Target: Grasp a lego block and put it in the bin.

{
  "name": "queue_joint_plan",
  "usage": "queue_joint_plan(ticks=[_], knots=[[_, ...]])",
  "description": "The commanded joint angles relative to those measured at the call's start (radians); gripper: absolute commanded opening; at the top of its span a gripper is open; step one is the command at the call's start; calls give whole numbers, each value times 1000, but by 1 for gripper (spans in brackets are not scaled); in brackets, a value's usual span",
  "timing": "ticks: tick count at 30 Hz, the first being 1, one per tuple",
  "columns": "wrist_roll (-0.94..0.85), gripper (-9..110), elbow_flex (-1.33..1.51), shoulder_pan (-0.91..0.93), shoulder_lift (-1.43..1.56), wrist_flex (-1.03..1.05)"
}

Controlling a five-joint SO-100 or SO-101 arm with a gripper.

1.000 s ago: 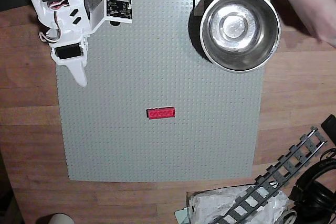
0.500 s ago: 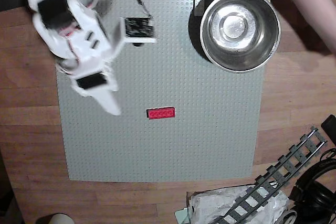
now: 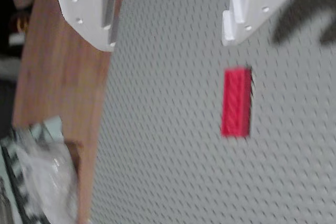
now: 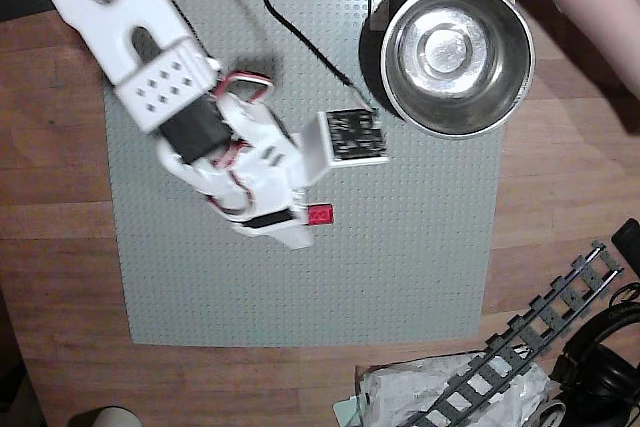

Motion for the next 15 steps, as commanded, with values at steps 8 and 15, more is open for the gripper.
queue_joint_plan(ticks=[8, 15], knots=[[49, 19, -225, 0, -272, -8], [51, 19, -428, 20, -523, 72]])
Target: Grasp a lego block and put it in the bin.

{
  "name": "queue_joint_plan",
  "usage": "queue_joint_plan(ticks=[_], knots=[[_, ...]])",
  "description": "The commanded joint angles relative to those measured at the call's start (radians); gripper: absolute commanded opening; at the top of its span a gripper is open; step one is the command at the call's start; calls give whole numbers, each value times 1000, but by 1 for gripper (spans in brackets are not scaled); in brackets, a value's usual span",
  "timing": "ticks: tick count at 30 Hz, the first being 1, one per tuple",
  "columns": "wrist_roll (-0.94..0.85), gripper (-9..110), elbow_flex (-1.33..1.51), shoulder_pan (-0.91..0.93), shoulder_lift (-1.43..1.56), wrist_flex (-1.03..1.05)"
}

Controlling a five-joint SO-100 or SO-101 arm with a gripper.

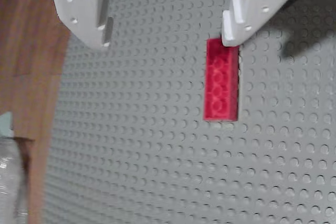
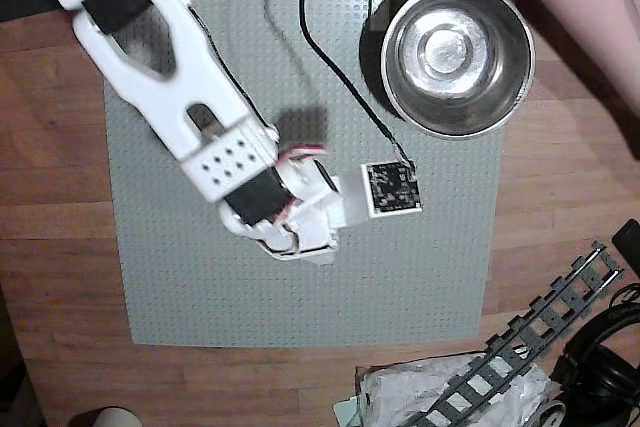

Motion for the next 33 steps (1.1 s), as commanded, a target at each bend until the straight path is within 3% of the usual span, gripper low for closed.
queue_joint_plan(ticks=[1, 22, 33], knots=[[11, 19, -166, 14, -129, 74], [34, 20, -759, 72, -649, 357], [51, 20, -790, 75, -712, 368]])
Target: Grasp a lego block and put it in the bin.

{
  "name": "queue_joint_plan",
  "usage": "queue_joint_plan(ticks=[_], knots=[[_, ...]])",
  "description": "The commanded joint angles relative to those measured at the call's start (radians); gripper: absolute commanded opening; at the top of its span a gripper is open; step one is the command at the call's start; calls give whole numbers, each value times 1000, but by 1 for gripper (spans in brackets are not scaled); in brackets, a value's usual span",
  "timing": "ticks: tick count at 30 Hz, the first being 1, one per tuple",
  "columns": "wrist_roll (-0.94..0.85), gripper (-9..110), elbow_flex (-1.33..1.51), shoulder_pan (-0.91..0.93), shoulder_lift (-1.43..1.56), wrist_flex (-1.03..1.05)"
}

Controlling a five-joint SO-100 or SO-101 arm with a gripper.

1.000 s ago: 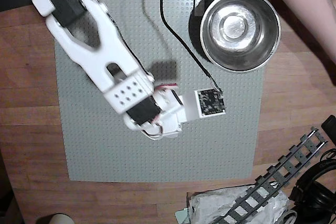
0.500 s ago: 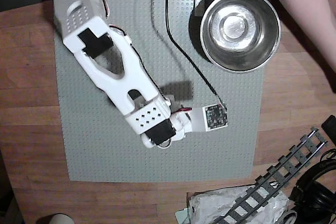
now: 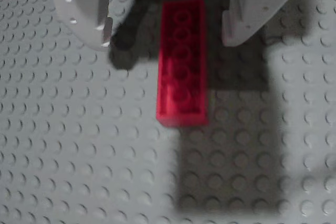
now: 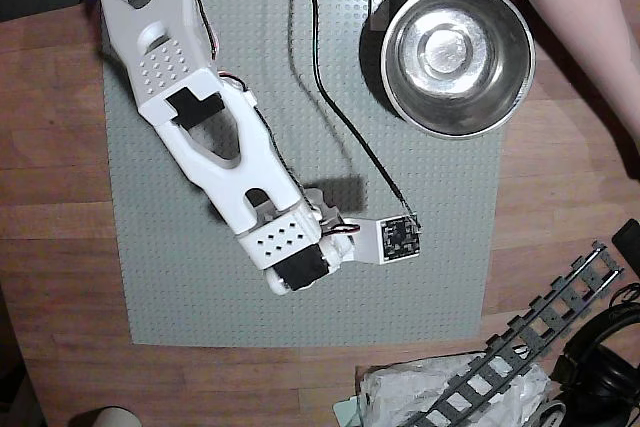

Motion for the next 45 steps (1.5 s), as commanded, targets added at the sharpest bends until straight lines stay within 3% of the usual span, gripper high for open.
queue_joint_plan(ticks=[1, 14, 20, 26, 27, 34, 39, 45], knots=[[11, 20, -51, 8, 0, 5], [11, 19, -107, 3, -80, 46], [11, 18, -451, 6, -278, 242], [11, 5, -861, 6, -499, 426], [11, 0, -873, 6, -505, 433], [11, 0, -900, 6, -505, 449], [11, 0, -1088, -5, -495, 558], [9, 0, -991, -32, -307, 569]])
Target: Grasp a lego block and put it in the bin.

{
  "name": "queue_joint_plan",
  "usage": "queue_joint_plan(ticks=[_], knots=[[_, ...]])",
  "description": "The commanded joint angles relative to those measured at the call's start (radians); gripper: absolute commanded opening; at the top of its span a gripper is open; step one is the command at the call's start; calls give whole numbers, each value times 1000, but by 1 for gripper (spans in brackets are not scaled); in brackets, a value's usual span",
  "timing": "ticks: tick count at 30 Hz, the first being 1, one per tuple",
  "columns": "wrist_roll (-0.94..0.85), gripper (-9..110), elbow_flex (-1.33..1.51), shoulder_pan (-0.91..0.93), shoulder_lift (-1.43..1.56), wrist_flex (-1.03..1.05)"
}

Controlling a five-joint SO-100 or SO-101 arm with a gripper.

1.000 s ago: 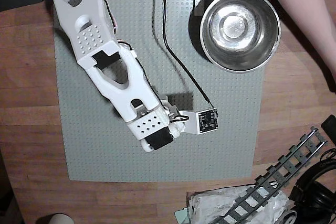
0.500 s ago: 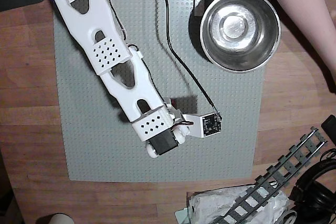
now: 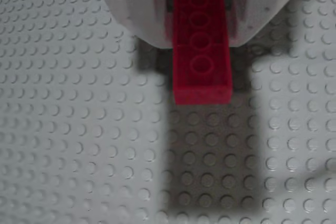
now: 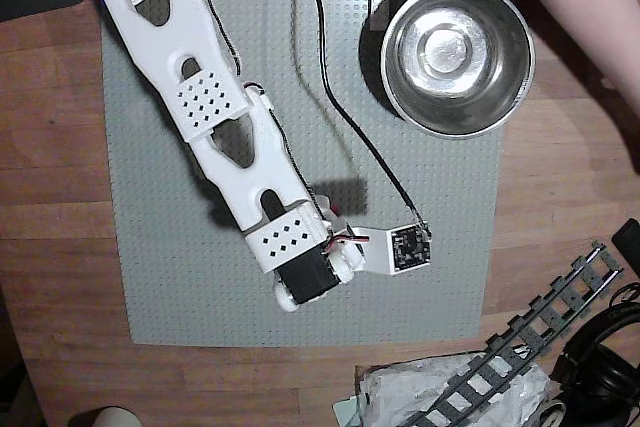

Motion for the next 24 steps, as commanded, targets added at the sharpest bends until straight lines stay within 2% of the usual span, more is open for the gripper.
queue_joint_plan(ticks=[1, 6, 16, 24], knots=[[5, 0, 2, -28, 152, 11], [0, 0, 12, -75, 245, 11], [9, 0, 330, -181, 577, 11], [14, 0, 546, -259, 712, 11]])
